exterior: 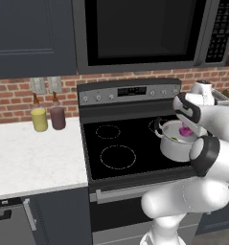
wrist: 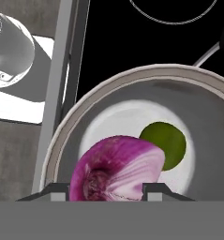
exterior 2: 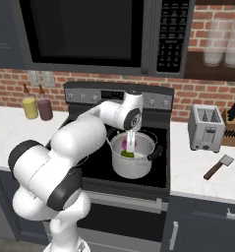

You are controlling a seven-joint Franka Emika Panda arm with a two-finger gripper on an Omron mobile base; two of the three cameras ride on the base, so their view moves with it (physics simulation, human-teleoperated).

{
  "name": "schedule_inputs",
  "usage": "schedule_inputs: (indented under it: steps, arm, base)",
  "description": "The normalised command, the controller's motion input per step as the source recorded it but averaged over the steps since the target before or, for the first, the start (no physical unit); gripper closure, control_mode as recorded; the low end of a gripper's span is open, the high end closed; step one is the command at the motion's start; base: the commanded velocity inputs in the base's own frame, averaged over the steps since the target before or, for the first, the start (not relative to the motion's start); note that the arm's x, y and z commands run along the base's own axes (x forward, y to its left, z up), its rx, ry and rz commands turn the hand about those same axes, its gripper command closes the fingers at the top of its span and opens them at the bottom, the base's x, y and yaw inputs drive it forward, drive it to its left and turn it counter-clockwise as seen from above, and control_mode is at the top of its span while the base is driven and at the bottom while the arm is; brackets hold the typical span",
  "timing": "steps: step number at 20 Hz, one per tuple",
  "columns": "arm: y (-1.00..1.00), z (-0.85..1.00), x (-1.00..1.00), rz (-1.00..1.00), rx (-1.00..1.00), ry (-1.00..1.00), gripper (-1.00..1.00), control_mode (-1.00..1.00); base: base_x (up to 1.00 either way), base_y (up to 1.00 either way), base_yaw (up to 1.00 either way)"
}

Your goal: Put the onion and lime in the pot. Retrieve the spatula and lightly stir the vegetables in the pot.

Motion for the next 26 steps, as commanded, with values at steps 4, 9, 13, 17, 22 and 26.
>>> schedule_inputs:
  steps: [4,9,13,17,22,26]
  arm:
    - [0.01,-0.27,0.02,0.00,0.00,0.00,1.00,-1.00]
    - [0.00,-0.25,0.01,0.00,-0.01,0.00,1.00,-1.00]
    - [0.02,-0.16,0.07,0.00,-0.02,0.00,1.00,-1.00]
    - [0.00,-0.02,0.12,0.00,0.00,0.00,1.00,-1.00]
    - [0.00,0.00,0.20,0.00,0.00,0.00,1.00,-1.00]
    - [0.00,-0.04,0.20,0.00,0.00,0.00,1.00,-1.00]
  base:
    - [0.00,0.00,0.00]
    - [0.00,0.00,0.00]
    - [0.00,0.00,0.00]
    - [0.00,0.00,0.00]
    - [0.00,0.00,0.00]
    - [0.00,0.00,0.00]
